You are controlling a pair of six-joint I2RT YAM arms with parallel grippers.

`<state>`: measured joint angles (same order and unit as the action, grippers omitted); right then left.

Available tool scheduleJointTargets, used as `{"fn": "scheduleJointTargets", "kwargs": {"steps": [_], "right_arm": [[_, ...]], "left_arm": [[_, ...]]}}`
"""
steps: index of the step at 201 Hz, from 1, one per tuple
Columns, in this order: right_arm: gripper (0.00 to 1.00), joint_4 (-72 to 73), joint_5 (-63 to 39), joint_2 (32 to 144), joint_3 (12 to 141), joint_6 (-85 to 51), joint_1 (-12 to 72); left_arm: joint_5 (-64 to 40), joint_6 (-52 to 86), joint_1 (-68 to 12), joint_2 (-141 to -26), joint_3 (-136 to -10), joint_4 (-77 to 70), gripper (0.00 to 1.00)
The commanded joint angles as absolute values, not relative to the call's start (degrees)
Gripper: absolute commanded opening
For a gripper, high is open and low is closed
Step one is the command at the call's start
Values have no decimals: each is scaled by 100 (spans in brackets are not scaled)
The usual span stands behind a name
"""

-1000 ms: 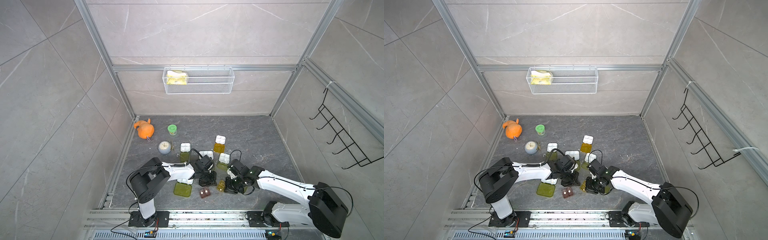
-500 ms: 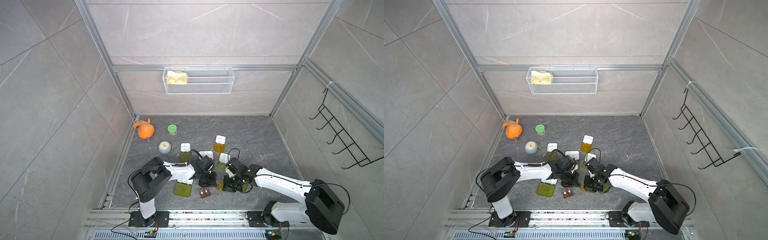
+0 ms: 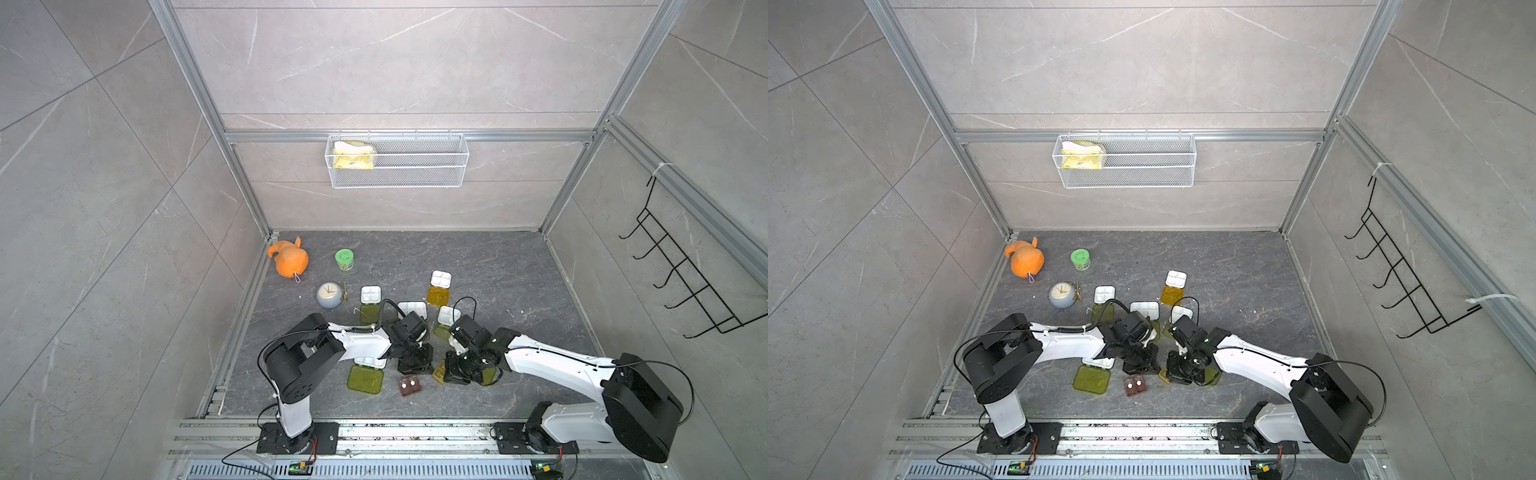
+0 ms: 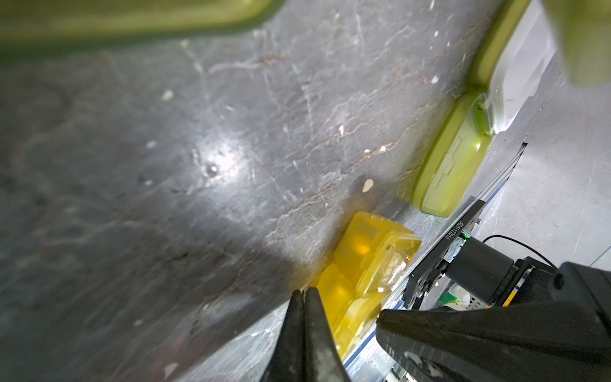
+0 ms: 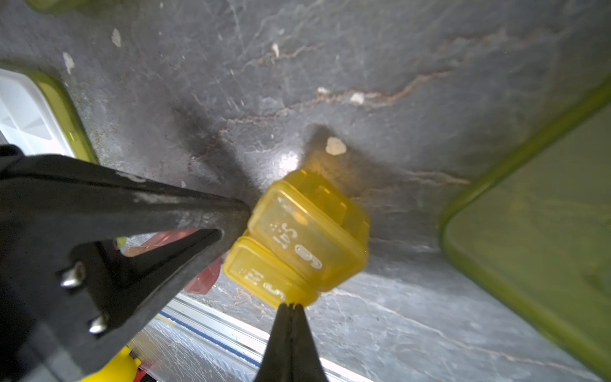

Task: Close pillboxes
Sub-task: Close the lid on the pillbox.

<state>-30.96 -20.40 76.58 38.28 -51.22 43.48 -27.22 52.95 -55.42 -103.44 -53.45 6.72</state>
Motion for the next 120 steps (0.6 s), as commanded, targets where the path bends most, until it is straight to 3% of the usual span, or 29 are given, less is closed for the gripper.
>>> {"fn": "scheduleJointTargets", "kwargs": {"steps": [1, 120], "right_arm": [[0, -3050, -2039, 7741, 3938, -5011, 4379], [0, -2972, -2039, 7831, 3885, -5010, 4378]], "left_arm": [[-2856, 5265, -5569, -10367, -5489, 580, 0], [-2894, 5255, -5572, -10424, -5520, 578, 0]]}}
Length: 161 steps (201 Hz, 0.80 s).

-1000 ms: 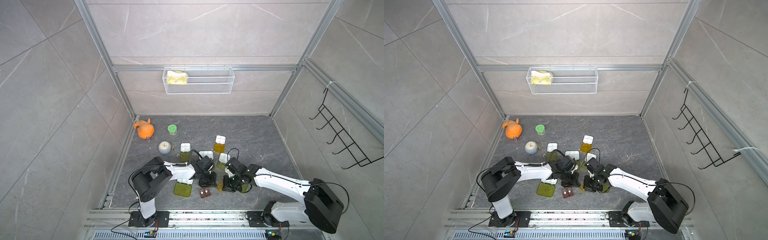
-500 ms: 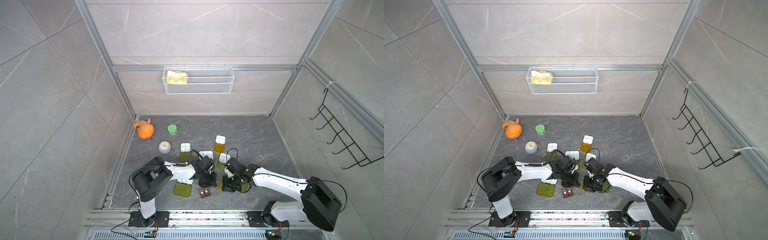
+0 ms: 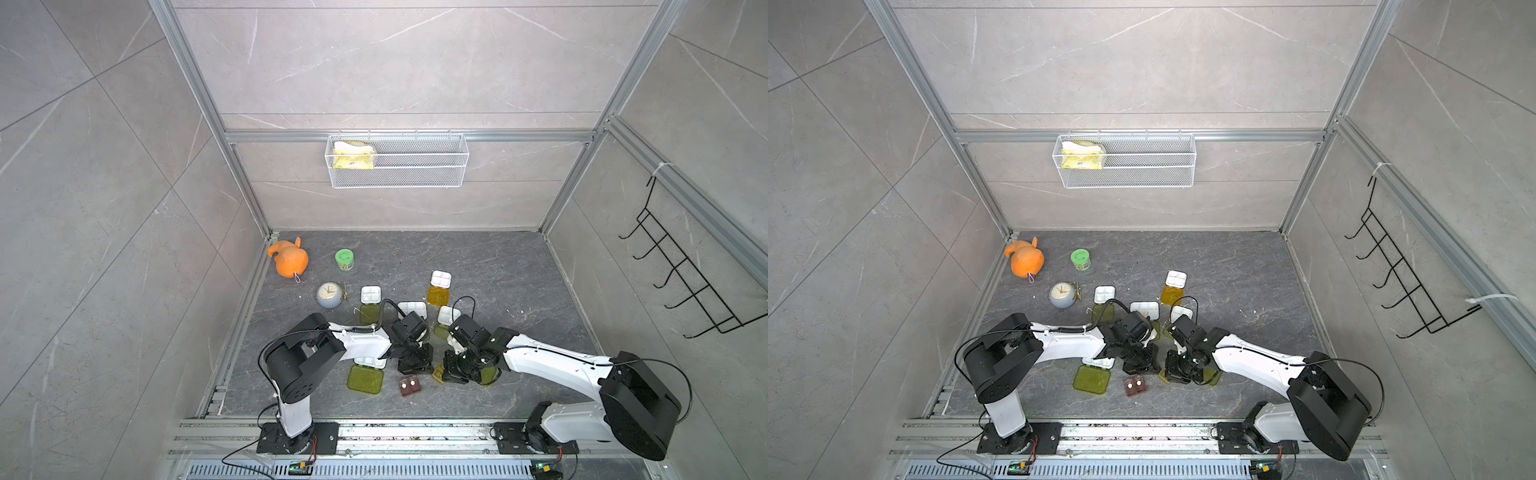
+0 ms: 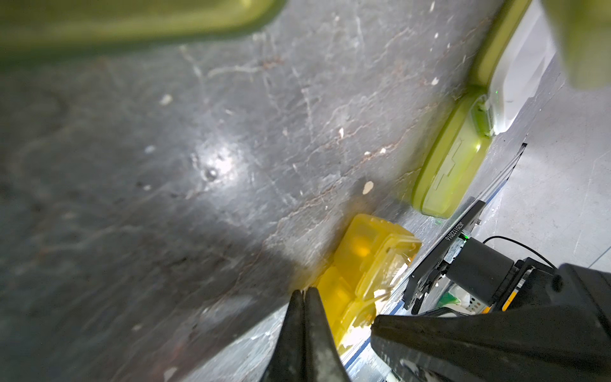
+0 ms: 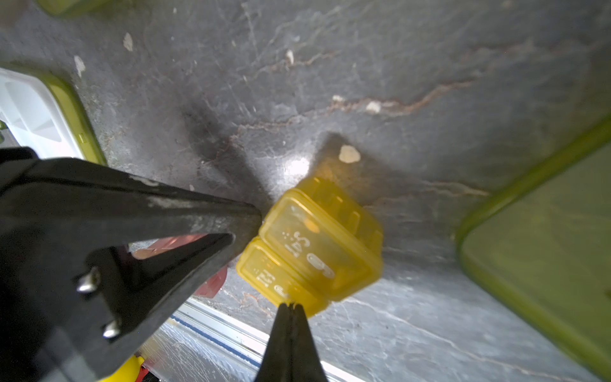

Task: Close pillboxes
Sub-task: Close the lid on the pillbox.

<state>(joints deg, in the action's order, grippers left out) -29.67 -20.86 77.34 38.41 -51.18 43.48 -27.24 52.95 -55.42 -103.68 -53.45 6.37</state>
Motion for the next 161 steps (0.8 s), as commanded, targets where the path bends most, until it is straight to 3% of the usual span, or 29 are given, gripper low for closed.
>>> {"fn": "scheduleJointTargets", "kwargs": {"steps": [1, 161], "right_arm": [[0, -2971, -2039, 7831, 3885, -5010, 4377], [0, -2786, -2048, 8139, 3852, -4905, 4378]], "left_arm": [[-2897, 5255, -5572, -10428, -5520, 579, 0], [-2907, 5178, -5570, -10449, -5624, 741, 0]]}}
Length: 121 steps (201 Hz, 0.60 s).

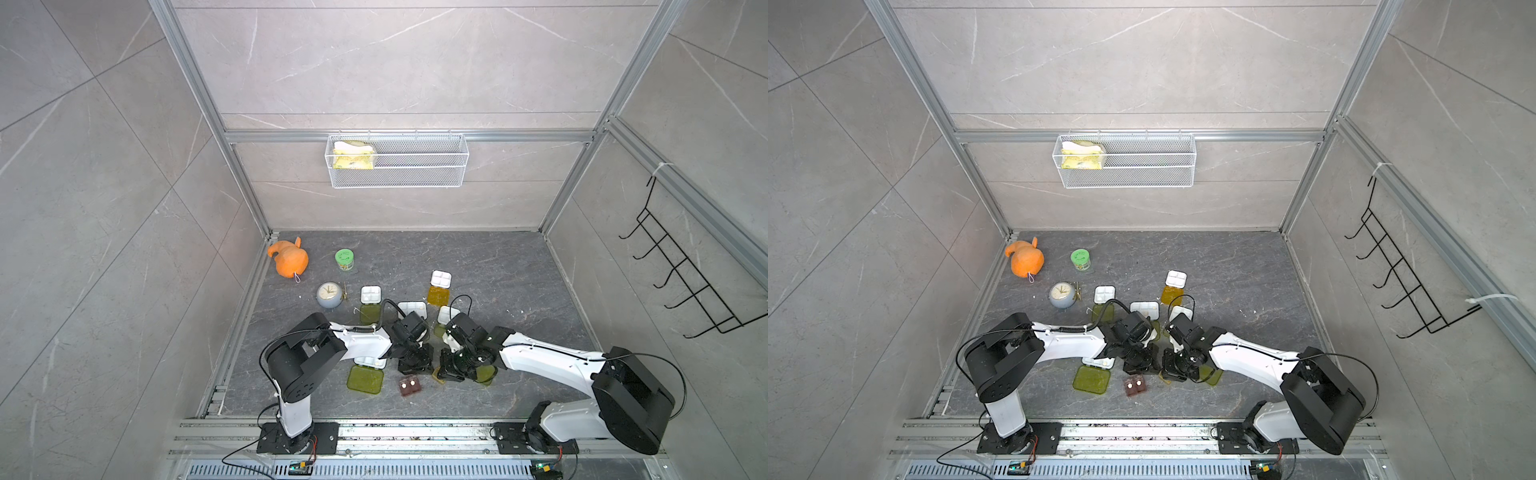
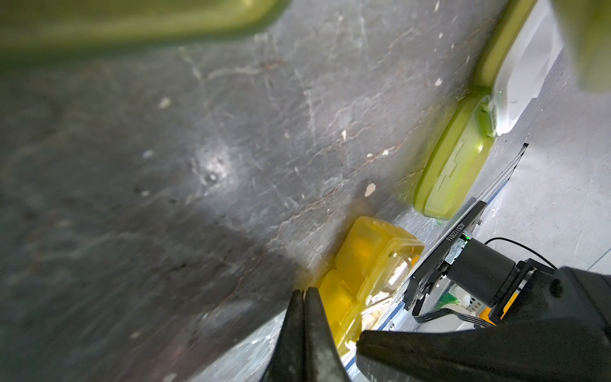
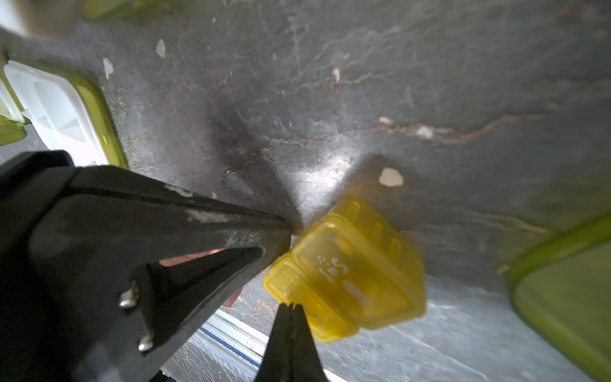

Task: Close pillboxes
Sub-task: Close the lid on the pillbox.

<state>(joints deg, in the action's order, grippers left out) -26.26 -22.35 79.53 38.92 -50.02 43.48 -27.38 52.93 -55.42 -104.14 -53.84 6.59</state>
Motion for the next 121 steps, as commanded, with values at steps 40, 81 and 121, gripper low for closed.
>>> {"fn": "scheduleJointTargets", "kwargs": {"steps": [40, 81, 121], "right_arm": [[0, -2769, -2048, 8139, 3856, -4896, 4381], [0, -2782, -2032, 8061, 3821, -4895, 4378], [0, -2846, -2013, 7942, 3821, -4889, 4377]], "left_arm": [[-2884, 5157, -5570, -10437, -5660, 807, 0], [-2810, 5146, -5570, -10385, -5669, 849, 0], [-2723, 5103, -5567, -10315, -5718, 966, 0]]}}
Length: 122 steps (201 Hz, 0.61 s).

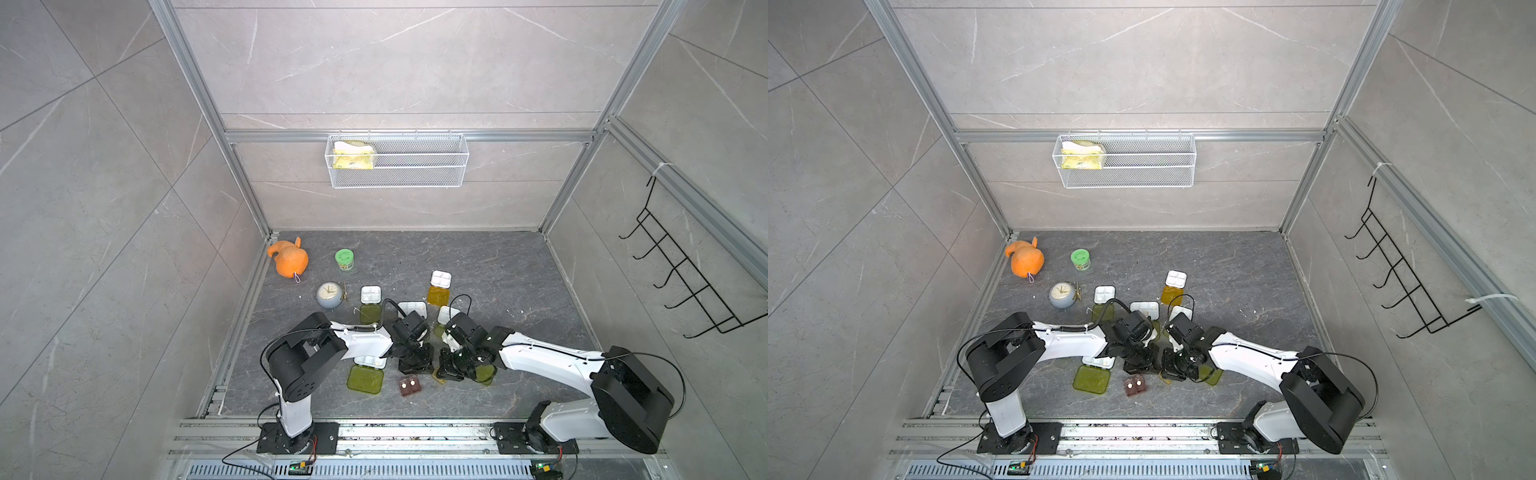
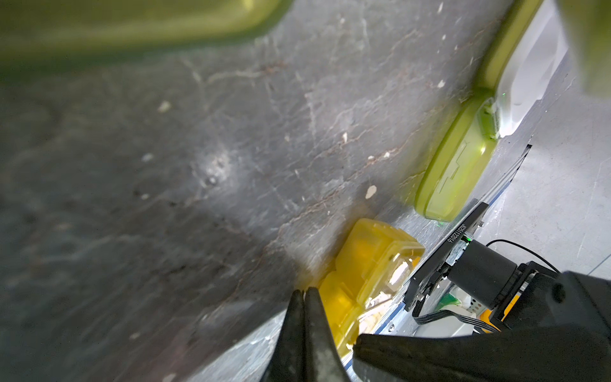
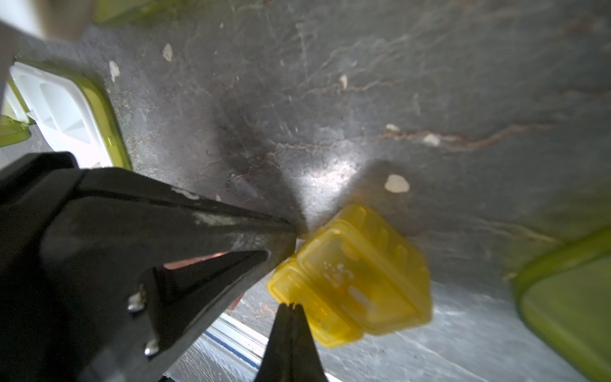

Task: Close pillboxes
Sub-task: Close the lid on the pillbox.

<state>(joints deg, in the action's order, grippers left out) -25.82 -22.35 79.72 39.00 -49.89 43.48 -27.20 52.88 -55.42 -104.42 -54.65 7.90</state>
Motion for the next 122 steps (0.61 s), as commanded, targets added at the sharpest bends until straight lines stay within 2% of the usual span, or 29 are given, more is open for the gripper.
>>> {"fn": "scheduleJointTargets", "kwargs": {"steps": [1, 122], "right_arm": [[0, -2842, -2013, 7939, 3822, -4888, 4377], [0, -3263, -1669, 7115, 4296, -4854, 4377]], "left_arm": [[-2719, 5096, -5561, -10312, -5720, 971, 0], [-2277, 4588, -5219, -9589, -6062, 2007, 0]]}}
